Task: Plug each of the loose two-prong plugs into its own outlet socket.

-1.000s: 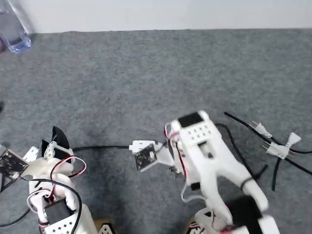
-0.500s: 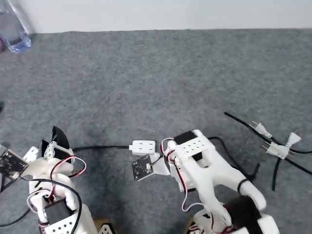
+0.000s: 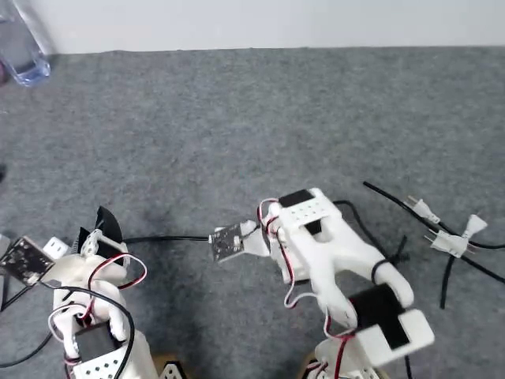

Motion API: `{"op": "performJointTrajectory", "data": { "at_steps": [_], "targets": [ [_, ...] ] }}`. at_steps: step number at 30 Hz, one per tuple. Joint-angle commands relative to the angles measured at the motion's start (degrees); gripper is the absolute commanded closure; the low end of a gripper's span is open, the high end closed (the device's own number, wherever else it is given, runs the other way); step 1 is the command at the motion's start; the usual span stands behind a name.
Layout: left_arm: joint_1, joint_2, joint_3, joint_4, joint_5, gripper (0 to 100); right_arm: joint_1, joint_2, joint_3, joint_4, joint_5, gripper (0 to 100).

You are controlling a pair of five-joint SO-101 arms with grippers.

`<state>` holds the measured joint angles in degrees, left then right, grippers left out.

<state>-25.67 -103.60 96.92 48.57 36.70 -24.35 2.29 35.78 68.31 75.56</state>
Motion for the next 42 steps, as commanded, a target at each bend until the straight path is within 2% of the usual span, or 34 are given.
{"op": "performJointTrajectory", "data": {
  "at_steps": [1, 7, 11, 18, 24, 33, 38, 42],
  "targets": [
    [0.53, -0.53, -0.48, 0.18, -0.44, 83, 0.92, 1.10, -4.66, -0.57, -0.44, 99.0],
    [0.62, -0.53, -0.48, 0.18, -0.44, 83, 0.84, 1.01, -7.65, 0.22, -0.44, 99.0],
    [0.62, -0.53, -0.48, 0.18, -0.44, 83, 0.66, 0.04, -8.62, 4.53, -0.44, 99.0],
    [0.62, -0.53, -0.48, 0.18, -0.44, 83, 0.92, -4.18, -8.18, 11.21, -0.62, 99.0],
    [0.62, -0.53, -0.48, 0.18, -0.44, 83, 1.45, -9.98, -7.56, 12.09, -2.29, 99.0],
    [0.62, -0.53, -0.48, 0.18, -0.44, 83, 2.15, -20.70, -1.85, 2.51, -24.35, 99.0],
    [0.62, -0.53, -0.48, 0.18, -0.44, 83, 2.15, -21.23, 8.79, -7.16, -25.41, 97.1],
    [0.62, -0.53, -0.48, 0.18, -0.44, 83, 2.15, -21.23, 12.66, -10.51, -25.05, 85.0]
  ]
}}
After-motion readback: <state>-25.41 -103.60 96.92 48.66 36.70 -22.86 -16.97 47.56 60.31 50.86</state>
